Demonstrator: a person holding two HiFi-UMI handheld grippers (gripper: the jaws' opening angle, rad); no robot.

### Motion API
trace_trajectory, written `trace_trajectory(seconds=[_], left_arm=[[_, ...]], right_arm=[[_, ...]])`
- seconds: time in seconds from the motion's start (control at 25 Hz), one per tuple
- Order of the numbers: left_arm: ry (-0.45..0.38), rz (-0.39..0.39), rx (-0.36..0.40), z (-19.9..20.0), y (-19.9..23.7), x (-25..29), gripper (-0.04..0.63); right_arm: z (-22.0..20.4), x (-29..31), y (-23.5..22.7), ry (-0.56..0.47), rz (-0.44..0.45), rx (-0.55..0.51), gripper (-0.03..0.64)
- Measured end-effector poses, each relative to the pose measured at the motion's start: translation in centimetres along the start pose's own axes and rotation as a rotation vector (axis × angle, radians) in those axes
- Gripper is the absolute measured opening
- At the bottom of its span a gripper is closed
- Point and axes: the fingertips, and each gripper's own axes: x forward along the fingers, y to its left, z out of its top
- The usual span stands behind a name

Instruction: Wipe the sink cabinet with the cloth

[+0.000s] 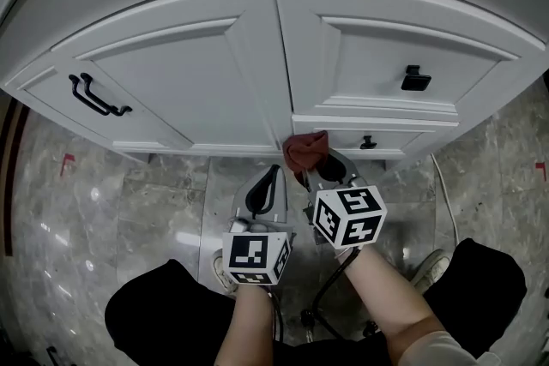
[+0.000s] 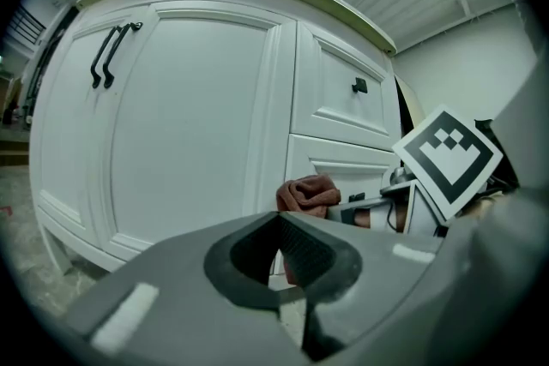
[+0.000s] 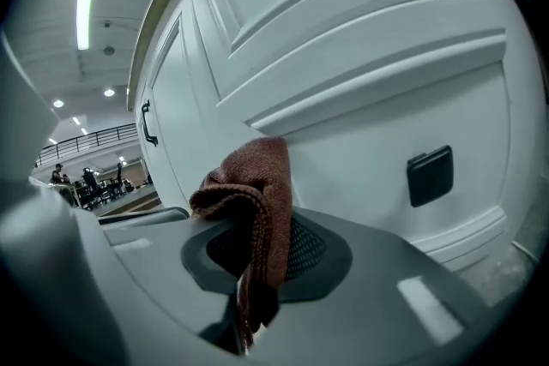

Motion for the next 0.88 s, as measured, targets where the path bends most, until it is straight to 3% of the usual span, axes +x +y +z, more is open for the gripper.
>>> trace_trajectory(seconds=[0.32, 0.56, 0.68, 0.88], left_arm=[[-0.001, -0.058, 0.015, -0.2, -2.2, 0.8, 0.000], [-0.010, -0.070, 0.012, 0.2, -3.2, 1.3, 0.000], [-0.018, -0.118, -0.002, 0.4, -4.6, 1.8, 0.000], [-0.058, -0.173, 0.000, 1.5, -7.2, 2.6, 0.000]], right_arm=[[0.1, -1.9, -4.6, -0.010, -0.125, 0.055, 0.080], [0.2, -3.2, -6.6, -0.031, -0.160, 0.200, 0.080], [0.3, -4.1, -7.2, -0.031, -0.163, 0.264, 0.080], [0.8, -5.7, -6.9, -0.035, -0.149, 0.255, 0.080]])
